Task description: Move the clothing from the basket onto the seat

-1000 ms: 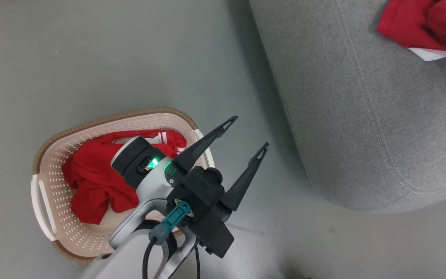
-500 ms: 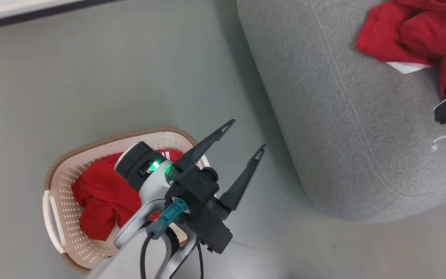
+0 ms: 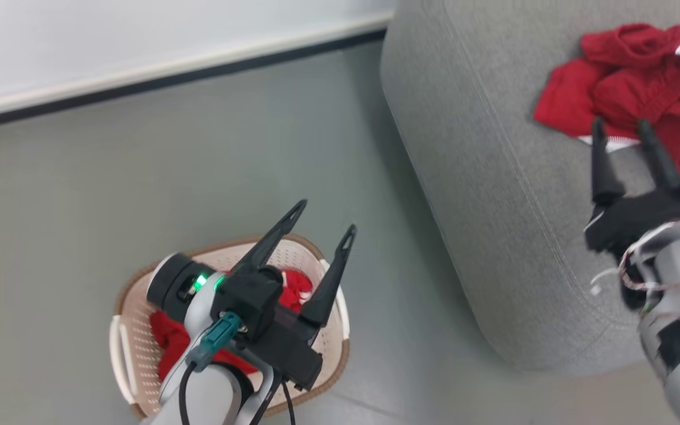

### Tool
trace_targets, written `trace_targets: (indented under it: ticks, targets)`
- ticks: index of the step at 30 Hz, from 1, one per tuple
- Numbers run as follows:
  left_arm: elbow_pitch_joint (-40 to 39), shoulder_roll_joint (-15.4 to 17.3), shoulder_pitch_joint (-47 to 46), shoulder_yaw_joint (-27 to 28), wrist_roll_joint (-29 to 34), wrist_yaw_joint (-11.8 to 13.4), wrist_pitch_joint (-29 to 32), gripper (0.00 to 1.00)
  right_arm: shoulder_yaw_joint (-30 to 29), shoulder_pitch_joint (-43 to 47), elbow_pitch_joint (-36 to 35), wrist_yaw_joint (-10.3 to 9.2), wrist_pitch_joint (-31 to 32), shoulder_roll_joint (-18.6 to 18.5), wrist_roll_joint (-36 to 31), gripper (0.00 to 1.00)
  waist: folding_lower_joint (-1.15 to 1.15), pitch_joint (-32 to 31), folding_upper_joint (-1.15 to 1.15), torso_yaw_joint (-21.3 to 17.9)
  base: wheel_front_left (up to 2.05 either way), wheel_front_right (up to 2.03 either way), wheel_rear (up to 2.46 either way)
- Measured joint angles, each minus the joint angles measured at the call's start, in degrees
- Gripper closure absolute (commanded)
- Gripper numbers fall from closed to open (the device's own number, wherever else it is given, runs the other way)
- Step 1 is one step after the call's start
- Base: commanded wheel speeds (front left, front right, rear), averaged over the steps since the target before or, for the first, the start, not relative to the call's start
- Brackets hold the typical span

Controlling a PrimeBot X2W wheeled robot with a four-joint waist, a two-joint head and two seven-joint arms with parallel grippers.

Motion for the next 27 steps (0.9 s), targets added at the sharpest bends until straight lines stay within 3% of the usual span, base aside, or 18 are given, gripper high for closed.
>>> trace_targets:
  ticks: [14,27]
  targets:
    - [0.59,-0.22,6.78,3.92,-1.89,4.08,-2.49,0.00,2.87,14.55,-16.99,-2.16,-0.01,2.80,-4.43,0.00,0.00,-7.72,0.00,5.49,0.00,0.00,0.00]
    - [0.89,0.38,11.84,8.31,-3.61,6.92,-3.67,0.00,4.23,22.77,-23.30,-4.45,-0.01,3.27,-5.87,0.00,0.01,-13.15,-0.01,10.03,0.00,0.00,0.00]
